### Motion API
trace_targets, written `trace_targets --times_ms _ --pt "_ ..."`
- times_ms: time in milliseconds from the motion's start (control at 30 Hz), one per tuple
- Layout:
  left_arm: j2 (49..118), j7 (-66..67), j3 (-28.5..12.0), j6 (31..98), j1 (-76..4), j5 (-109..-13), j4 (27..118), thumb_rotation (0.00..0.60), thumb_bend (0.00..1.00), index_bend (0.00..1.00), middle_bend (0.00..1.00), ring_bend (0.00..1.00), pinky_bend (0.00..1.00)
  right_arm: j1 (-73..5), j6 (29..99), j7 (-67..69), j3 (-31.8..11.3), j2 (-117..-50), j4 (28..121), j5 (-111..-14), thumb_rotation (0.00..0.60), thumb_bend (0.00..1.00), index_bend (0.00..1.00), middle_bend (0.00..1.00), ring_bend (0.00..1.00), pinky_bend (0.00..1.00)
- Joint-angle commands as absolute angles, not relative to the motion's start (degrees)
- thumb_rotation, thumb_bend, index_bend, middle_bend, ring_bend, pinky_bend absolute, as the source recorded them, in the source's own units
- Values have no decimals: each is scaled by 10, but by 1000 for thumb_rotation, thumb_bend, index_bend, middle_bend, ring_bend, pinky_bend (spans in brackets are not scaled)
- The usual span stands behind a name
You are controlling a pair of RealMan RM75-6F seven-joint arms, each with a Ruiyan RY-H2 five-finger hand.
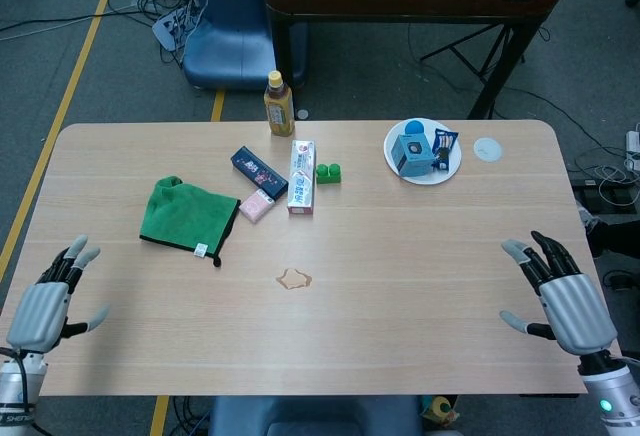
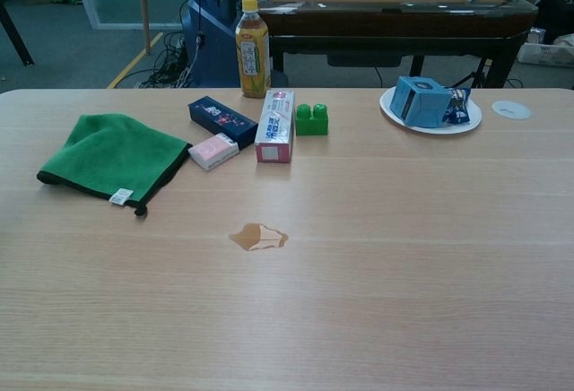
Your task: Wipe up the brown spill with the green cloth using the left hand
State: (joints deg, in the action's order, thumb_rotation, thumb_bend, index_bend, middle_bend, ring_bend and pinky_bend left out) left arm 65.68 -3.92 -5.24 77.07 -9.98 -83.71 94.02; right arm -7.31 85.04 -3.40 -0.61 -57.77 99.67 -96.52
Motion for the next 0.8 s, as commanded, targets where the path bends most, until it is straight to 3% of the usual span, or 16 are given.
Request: trace_targets --times_ms 33,400,800 --pt "667 -84 -79 683 -169 -824 891 600 222 124 0 13 162 -73 852 -40 -6 -574 1004 -967 600 177 61 196 42 91" --pt "757 -110 -119 535 -286 -754 746 600 222 88 0 13 152 -62 860 -52 -1 -563 1019 -965 600 177 61 196 43 91" --pt "852 -94 -126 422 -373 -701 590 600 221 0 0 1 141 -56 858 -52 1 -561 1016 -957 600 176 61 196 42 91"
